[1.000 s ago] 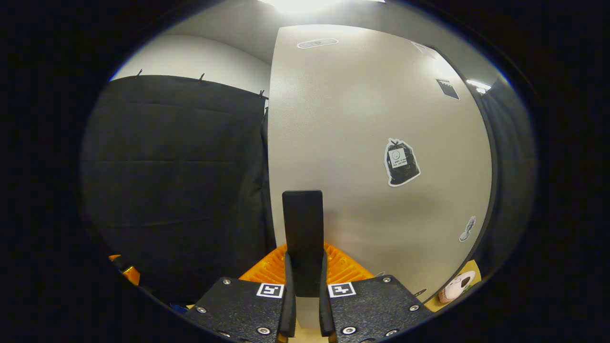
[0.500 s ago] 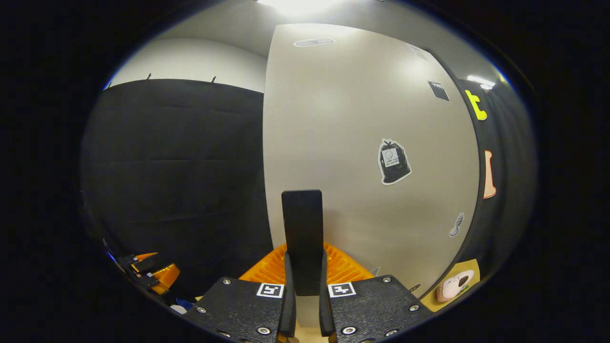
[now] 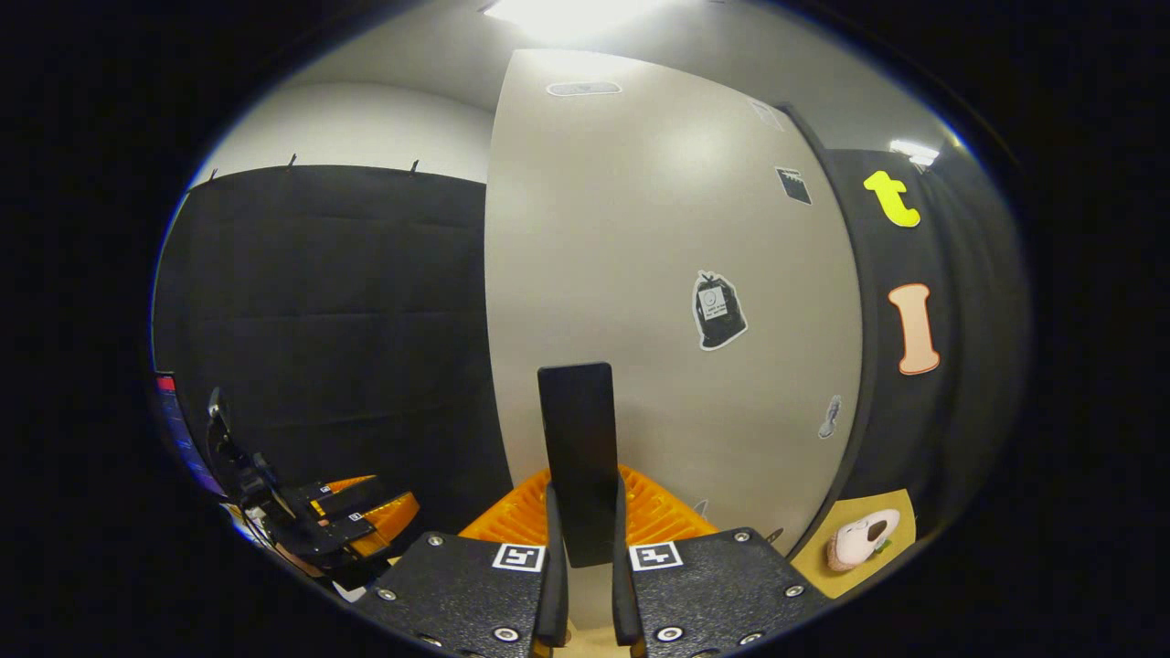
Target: Open the cabinet door with the right hand, grasp the bottle in the cabinet with the left hand and place it on the coaster, then close the cabinet door with the right hand.
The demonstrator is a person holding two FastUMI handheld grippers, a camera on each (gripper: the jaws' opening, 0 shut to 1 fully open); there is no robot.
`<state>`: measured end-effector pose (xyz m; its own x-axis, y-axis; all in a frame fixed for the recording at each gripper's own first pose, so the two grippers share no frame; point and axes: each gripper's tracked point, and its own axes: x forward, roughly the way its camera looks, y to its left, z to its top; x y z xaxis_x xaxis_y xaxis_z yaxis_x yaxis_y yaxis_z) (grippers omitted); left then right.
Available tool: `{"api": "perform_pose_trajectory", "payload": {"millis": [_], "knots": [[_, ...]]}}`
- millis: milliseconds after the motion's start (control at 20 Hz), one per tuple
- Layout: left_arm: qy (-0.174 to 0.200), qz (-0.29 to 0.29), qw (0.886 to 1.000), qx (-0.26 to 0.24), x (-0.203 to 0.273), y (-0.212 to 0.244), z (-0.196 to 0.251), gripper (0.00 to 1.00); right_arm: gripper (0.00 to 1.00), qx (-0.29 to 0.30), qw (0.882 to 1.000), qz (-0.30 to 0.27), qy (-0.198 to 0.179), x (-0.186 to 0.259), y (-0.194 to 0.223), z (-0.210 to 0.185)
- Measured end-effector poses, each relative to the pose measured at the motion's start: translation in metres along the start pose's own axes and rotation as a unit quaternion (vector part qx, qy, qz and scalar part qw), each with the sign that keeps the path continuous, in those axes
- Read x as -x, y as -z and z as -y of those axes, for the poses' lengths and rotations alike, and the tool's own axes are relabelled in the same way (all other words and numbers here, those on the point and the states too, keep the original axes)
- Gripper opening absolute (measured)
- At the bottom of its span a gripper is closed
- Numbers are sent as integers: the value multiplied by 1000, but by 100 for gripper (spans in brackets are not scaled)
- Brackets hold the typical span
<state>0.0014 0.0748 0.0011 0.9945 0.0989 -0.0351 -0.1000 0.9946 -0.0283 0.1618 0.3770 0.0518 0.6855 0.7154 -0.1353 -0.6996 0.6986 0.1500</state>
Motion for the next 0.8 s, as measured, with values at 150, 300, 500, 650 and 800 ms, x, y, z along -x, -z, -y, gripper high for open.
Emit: {"api": "perform_pose_trajectory", "payload": {"millis": [150,300,500,650,800], "knots": [[30,2,1000,7,-8,-3,31,87,19,0,1000,3,12,2,-1,4],[58,5,998,9,-14,-3,59,86,19,-8,1000,4,29,5,-1,8],[93,1,996,17,-19,-2,99,84,19,-5,998,9,57,8,-3,18],[113,1,993,16,-18,0,119,87,18,-14,997,15,74,14,-4,23],[130,-2,991,12,-21,1,140,87,18,-17,995,22,91,15,-6,28]]}}
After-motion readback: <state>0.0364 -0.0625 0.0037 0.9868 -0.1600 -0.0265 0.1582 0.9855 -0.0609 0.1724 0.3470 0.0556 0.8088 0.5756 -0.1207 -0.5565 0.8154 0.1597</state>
